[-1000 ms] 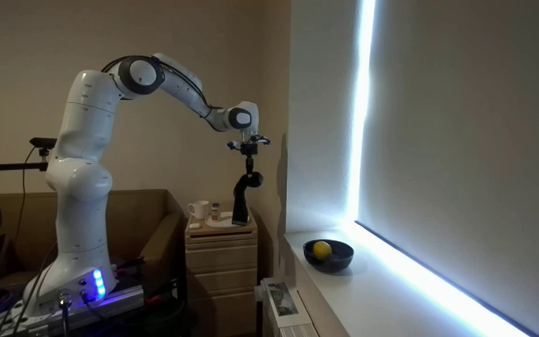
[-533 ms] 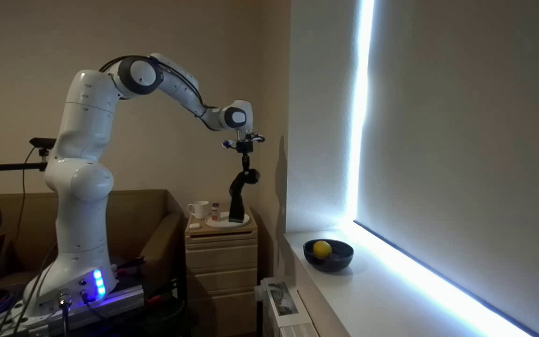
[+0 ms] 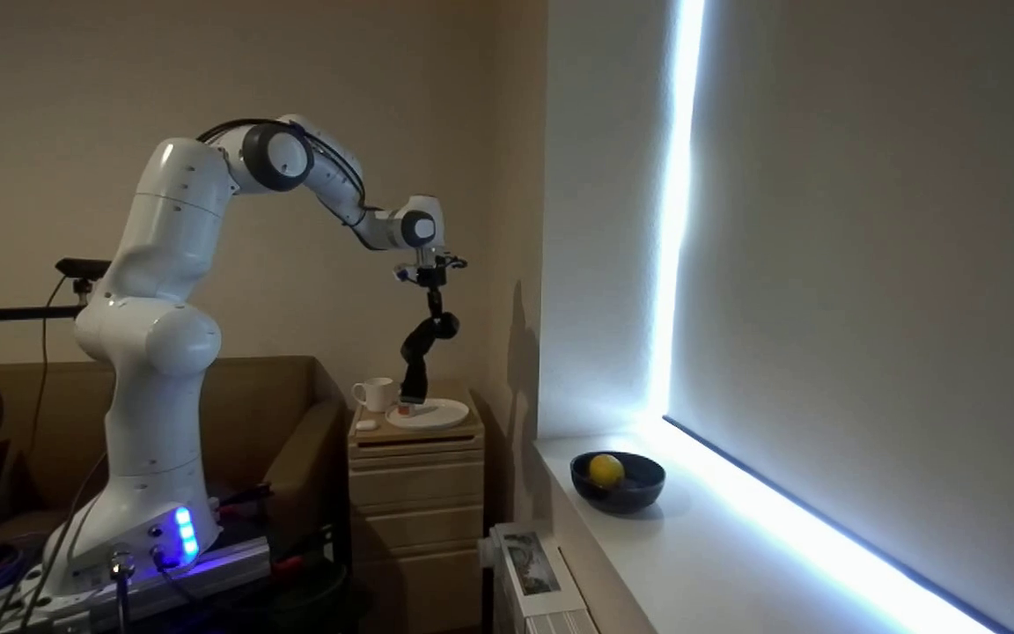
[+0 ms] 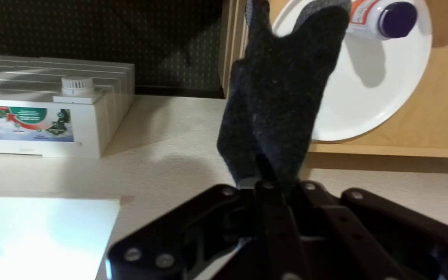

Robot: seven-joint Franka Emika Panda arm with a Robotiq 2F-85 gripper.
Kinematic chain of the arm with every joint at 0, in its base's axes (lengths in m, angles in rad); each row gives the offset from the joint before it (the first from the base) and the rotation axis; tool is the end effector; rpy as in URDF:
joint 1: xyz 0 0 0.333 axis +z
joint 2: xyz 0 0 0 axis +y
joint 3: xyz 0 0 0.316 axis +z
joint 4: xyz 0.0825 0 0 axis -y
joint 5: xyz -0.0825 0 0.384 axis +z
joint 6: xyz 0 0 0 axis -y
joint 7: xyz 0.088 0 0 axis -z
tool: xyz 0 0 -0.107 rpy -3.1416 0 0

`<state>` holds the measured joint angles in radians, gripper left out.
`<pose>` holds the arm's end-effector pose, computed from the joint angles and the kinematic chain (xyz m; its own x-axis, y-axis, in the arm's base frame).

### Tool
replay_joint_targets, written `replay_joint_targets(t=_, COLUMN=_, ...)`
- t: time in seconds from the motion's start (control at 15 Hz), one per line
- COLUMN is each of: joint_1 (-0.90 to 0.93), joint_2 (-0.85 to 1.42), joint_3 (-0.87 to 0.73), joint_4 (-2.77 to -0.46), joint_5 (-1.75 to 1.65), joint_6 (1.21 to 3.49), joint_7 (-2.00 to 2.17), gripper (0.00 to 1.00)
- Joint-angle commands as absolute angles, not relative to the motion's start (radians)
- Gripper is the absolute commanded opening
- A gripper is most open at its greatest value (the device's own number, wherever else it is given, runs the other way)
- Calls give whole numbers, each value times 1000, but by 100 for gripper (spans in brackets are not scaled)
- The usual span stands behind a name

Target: Remove the black sock from the windowsill and place it on the white tray on top of the nightstand

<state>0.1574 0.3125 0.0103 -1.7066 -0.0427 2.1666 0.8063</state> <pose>0.6514 0.1079 0.4234 0.8054 -0.5789 0.1270 -0.5732 -0.8153 -0.0814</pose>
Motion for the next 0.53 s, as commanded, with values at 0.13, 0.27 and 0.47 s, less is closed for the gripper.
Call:
replay_joint_targets(t=0.13, joint_1=215, joint_2=375, joint_3=13, joint_4=-1657, joint_5=-82, joint_6=2246, joint_7=888, gripper=6)
replay_joint_targets(t=0.27, joint_1=232, joint_2=396, joint_3=13, joint_4=-1643, joint_5=-87, joint_6=2260, joint_7=903, gripper=6)
replay_joint_targets(t=0.47, joint_1=243, joint_2=447, joint_3=-3, joint_4=-1609, joint_5=-103, joint_6=2290, joint_7=961, gripper=2)
